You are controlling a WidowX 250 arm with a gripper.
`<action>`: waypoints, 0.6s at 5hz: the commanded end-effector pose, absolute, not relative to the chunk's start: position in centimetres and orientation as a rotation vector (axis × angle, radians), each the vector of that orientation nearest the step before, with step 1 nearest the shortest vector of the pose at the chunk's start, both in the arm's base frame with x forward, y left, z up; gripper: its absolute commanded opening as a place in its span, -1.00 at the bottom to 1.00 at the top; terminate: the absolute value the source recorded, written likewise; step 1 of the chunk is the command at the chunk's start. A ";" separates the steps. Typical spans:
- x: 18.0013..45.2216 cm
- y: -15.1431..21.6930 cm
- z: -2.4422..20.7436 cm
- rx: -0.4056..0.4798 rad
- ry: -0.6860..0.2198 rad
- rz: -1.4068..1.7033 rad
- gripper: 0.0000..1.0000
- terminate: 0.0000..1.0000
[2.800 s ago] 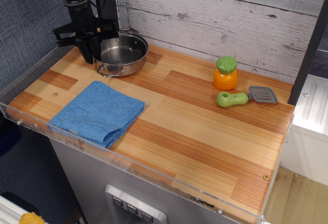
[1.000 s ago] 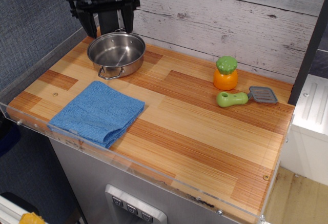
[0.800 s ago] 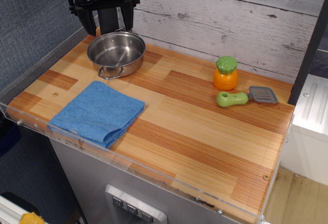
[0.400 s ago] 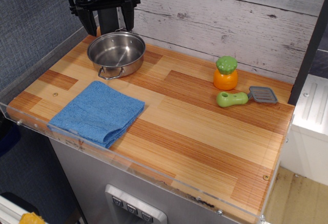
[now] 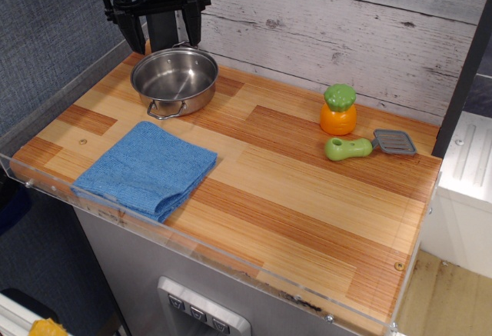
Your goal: Put the pot behind the cloth.
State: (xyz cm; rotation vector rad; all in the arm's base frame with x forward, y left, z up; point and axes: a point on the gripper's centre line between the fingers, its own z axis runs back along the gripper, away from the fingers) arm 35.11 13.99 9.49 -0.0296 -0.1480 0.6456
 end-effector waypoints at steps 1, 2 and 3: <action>34.5 14.4 11.6 -0.022 -0.207 0.647 1.00 -1.00; 34.5 14.4 11.6 -0.022 -0.207 0.647 1.00 -1.00; 34.5 14.4 11.6 -0.022 -0.207 0.647 1.00 1.00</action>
